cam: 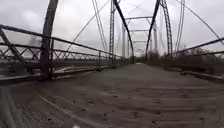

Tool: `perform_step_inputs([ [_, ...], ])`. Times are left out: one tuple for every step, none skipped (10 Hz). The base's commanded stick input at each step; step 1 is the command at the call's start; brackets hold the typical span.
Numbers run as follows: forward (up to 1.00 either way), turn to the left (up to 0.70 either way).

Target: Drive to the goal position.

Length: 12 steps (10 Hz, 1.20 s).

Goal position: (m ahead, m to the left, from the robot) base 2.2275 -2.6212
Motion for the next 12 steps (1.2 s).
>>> perform_step_inputs([
  [0.70, 0.00],
  [0.70, 0.00],
  [0.70, 0.00],
  [0.70, 0.00],
  [0.70, 0.00],
  [0.70, 0.00],
  [0.70, 0.00],
  [0.70, 0.00],
  [0.70, 0.00],
  [0.70, 0.00],
  [0.70, 0.00],
  [0.70, 0.00],
])
